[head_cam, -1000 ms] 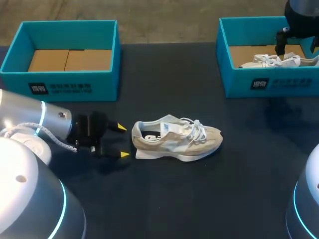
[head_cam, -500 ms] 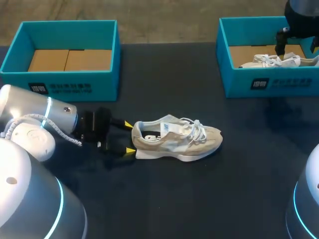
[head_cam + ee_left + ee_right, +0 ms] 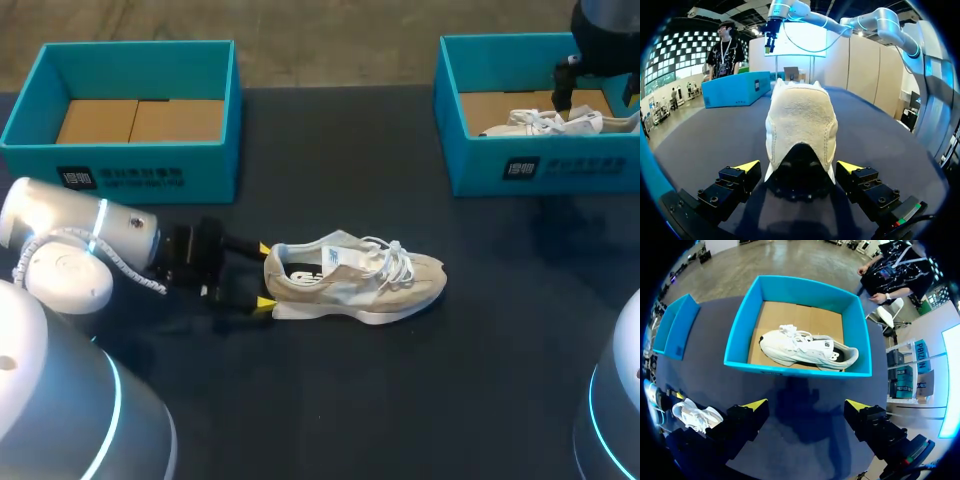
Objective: Take the shoe out of the shoebox, open the shoe tongue, remove and reinsert the insole, then place the shoe into the shoebox
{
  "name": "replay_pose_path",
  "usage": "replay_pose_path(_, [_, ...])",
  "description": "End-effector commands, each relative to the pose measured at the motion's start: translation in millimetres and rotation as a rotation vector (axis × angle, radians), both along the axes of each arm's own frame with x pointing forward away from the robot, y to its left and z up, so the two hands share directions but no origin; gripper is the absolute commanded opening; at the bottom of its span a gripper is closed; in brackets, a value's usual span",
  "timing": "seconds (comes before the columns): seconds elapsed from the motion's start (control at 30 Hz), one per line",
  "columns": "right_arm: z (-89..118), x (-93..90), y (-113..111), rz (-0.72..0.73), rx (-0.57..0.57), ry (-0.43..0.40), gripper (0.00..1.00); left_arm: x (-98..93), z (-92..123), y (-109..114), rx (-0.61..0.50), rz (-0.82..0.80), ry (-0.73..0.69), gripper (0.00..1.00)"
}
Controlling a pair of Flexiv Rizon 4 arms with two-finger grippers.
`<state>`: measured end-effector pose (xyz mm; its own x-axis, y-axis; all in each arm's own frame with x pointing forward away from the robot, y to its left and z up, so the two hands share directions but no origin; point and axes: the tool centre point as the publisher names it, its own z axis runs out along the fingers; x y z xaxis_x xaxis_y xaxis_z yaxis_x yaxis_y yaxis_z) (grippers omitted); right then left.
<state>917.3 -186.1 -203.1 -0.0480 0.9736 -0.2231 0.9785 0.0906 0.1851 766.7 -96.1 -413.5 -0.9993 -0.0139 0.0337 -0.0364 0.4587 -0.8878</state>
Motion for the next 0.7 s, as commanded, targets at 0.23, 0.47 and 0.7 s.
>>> replay_pose_path(0.23, [0, -0.6, 0, -0.001, -0.001, -0.002, 1.0, -5.0, -8, -13, -0.056, -0.02, -0.004, 1.0])
replay_pose_path(0.47, [0, -0.6, 0, -0.001, -0.001, -0.002, 1.0, -6.2, -10, -20, -0.069, -0.02, -0.002, 1.0])
replay_pose_path(0.7, [0, -0.6, 0, -0.001, -0.001, -0.002, 1.0, -5.8, -16, -25, -0.064, -0.017, -0.001, 1.0])
